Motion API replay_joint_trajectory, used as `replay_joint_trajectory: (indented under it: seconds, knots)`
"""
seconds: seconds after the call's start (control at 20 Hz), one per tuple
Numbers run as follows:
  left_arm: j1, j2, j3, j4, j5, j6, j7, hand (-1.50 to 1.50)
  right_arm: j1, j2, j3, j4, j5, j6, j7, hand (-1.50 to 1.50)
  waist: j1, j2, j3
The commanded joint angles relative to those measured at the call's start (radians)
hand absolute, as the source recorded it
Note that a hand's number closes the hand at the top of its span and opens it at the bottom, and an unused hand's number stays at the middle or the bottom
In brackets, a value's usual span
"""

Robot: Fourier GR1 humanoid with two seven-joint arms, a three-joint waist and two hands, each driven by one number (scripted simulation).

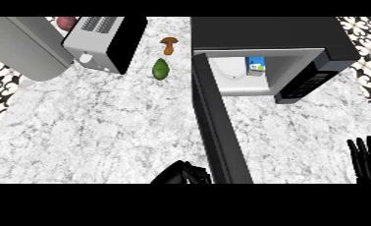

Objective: Pick up the milk, place it into the microwave and close the microwave

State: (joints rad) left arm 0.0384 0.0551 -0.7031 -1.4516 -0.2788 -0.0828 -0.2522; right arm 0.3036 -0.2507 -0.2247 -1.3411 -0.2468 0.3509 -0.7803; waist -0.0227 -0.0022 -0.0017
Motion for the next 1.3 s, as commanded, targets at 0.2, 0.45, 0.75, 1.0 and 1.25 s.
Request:
replay_joint_trajectory:
  seconds: [0.2,0.45,0.75,1.0,1.25]
  knots:
    - [-0.235,-0.054,-0.205,0.278,0.137,0.214,-0.022,1.5,0.135,-0.055,-0.004,-0.273,-0.143,0.134,0.104,-1.5,-0.017,0.005,-0.001]
    - [-0.392,-0.055,-0.336,0.337,0.269,0.358,0.034,1.5,0.137,-0.049,0.024,-0.37,-0.155,0.111,0.139,-1.5,-0.057,0.011,-0.003]
    - [-0.507,-0.054,-0.389,0.326,0.388,0.492,0.08,1.5,0.148,-0.114,0.007,-0.421,-0.211,0.162,0.182,-1.5,-0.103,0.017,-0.003]
    - [-0.565,-0.054,-0.351,0.324,0.471,0.576,0.048,1.5,0.133,-0.129,0.004,-0.463,-0.228,0.153,0.204,-1.5,-0.146,0.029,-0.006]
    - [-0.6,-0.055,-0.265,0.289,0.576,0.642,-0.071,-1.5,0.133,-0.159,-0.021,-0.491,-0.245,0.166,0.205,-1.5,-0.201,0.04,-0.01]
